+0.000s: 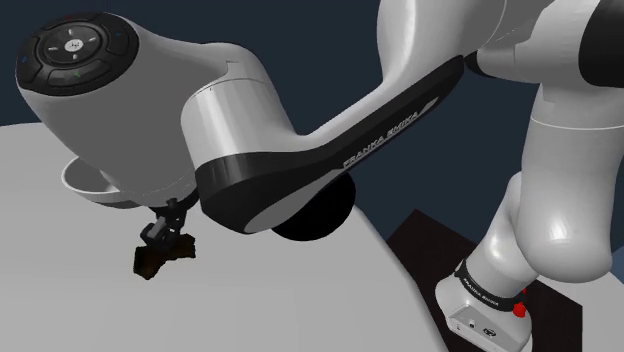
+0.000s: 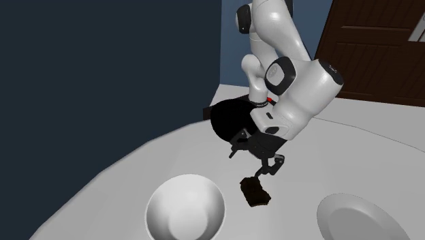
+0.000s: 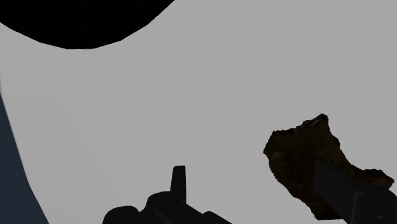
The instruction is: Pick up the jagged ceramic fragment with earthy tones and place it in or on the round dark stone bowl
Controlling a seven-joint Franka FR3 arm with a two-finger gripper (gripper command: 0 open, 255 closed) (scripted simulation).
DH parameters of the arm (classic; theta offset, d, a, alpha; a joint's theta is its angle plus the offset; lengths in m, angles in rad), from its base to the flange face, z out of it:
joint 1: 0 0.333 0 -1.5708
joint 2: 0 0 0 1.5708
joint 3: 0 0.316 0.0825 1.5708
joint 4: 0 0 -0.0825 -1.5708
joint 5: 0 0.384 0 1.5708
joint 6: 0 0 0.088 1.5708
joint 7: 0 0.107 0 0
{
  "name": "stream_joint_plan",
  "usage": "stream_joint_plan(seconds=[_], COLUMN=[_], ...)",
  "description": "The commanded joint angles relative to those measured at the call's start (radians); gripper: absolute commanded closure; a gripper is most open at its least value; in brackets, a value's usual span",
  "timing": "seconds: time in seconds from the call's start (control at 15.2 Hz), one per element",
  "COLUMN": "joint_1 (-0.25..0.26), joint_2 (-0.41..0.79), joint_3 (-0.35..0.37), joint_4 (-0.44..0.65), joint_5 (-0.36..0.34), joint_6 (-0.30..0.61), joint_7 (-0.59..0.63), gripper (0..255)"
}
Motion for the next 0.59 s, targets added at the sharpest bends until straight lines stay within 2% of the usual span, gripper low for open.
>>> stream_joint_plan(seconds=[0.0, 0.26, 0.33, 0.53], joint_1=[-0.001, -0.001, -0.001, -0.001], joint_2=[0.000, 0.000, 0.000, 0.000], joint_3=[0.000, 0.000, 0.000, 0.000], joint_4=[-0.001, -0.001, -0.001, -0.001], joint_5=[-0.001, -0.001, -0.001, -0.001], joint_6=[0.002, 0.002, 0.002, 0.002], joint_7=[0.000, 0.000, 0.000, 0.000], gripper=[0, 0, 255, 255])
